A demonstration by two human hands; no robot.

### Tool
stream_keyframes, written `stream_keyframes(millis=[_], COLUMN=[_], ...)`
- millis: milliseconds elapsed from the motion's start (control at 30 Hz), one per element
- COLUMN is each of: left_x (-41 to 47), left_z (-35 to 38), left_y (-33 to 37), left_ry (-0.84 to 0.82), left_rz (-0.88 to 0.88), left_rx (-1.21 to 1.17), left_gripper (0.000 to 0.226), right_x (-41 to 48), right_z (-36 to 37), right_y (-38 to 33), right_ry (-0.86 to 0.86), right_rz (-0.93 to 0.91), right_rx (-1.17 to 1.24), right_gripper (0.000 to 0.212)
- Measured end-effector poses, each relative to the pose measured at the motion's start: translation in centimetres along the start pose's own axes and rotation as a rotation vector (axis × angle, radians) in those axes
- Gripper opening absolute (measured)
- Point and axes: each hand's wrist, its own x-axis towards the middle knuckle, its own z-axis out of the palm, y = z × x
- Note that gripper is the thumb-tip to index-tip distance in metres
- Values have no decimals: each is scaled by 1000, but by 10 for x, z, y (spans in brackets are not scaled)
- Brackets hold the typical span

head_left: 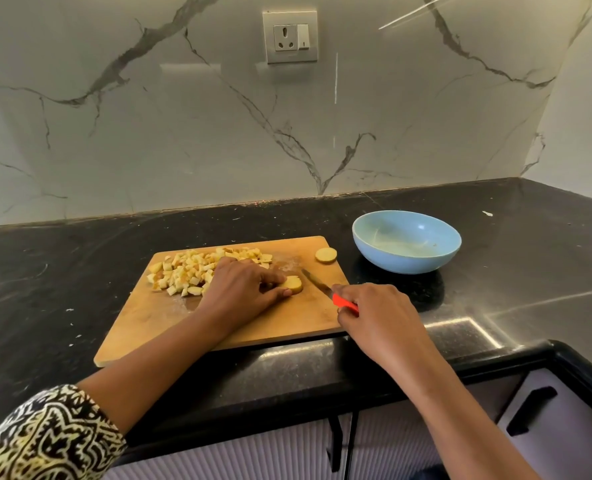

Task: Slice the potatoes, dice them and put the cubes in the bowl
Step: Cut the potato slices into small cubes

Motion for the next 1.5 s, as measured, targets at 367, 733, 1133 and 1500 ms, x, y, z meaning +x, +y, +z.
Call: stream_keyframes(millis=[367,733,1133,1500], left_x=[3,1,-4,-2], left_z=[-2,-2,-2,-3], left_y=[5,9,5,0], left_ry=[10,15,59,20], left_rz=[15,-8,-83,-135], left_rx=[22,19,23,39], left_gripper=[40,38,36,41], right_x=[-5,-15,-7,-9], right_z=[-3,5,5,14], right_y=[-17,-20,-31,-16], right_ry=[-43,-72,-35,35], right_rz=[-82,-127,-81,-74], right_rx=[-21,-101,-32,106], right_gripper=[43,40,40,41])
